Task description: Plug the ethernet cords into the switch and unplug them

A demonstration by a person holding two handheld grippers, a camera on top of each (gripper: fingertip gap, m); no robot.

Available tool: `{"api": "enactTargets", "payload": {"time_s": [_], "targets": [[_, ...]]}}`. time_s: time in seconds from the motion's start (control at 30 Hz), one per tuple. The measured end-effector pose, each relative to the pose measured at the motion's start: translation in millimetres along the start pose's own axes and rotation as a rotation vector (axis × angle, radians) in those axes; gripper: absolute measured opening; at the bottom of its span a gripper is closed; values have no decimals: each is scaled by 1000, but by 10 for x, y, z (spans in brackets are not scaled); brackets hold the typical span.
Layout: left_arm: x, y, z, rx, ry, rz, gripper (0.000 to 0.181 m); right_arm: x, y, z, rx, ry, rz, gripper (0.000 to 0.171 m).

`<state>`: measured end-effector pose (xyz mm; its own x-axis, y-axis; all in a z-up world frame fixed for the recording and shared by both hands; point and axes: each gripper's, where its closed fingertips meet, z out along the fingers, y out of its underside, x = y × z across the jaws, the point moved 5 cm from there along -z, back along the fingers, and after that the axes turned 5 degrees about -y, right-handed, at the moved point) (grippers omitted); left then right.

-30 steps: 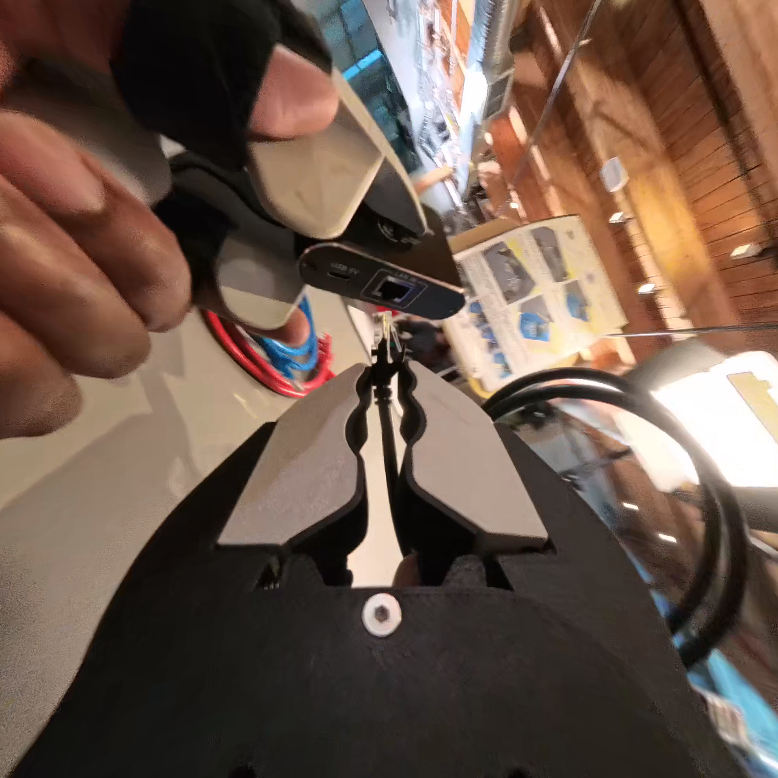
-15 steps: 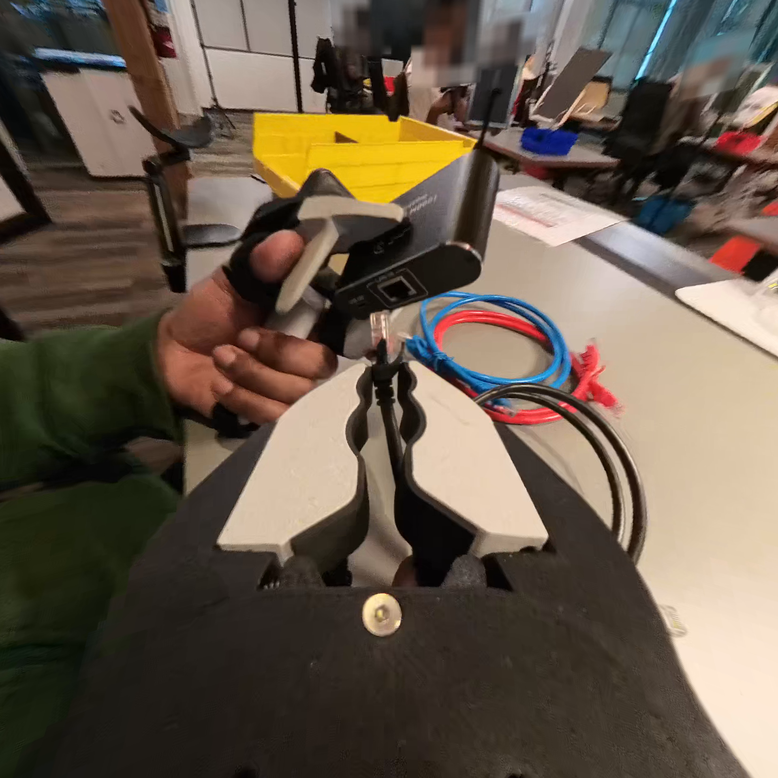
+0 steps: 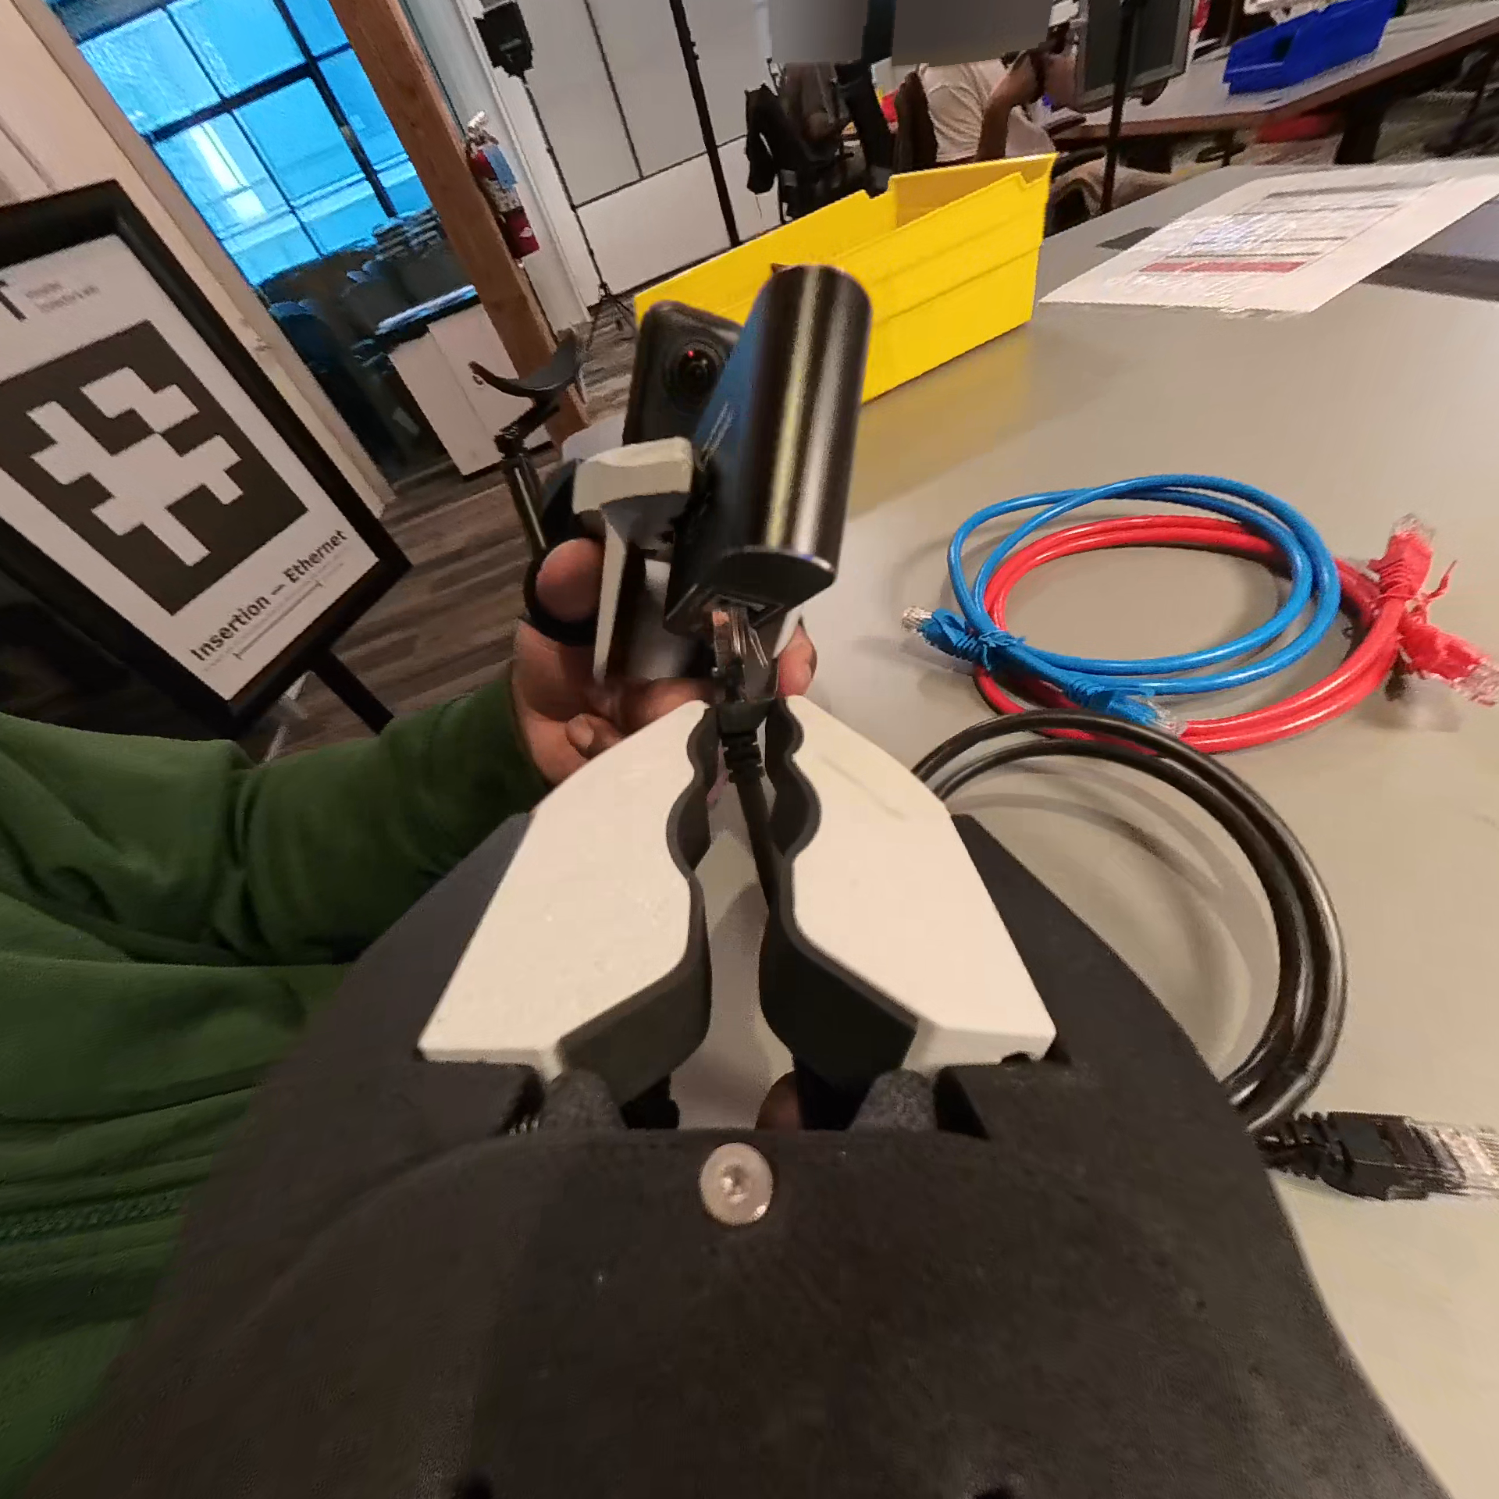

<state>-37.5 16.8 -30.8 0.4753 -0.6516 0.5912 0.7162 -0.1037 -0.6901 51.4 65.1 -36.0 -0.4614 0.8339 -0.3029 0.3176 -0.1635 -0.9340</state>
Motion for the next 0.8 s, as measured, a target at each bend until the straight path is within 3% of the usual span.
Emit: {"api": "enactTargets", "payload": {"time_s": [0.5,0.8], "targets": [[247,122,-14,-202,19,384,27,-84,72,-19,-30,-220,87,11],[216,190,-29,-353,-18,443,27,-43,141,-15,-72,-228,64,10]]}}
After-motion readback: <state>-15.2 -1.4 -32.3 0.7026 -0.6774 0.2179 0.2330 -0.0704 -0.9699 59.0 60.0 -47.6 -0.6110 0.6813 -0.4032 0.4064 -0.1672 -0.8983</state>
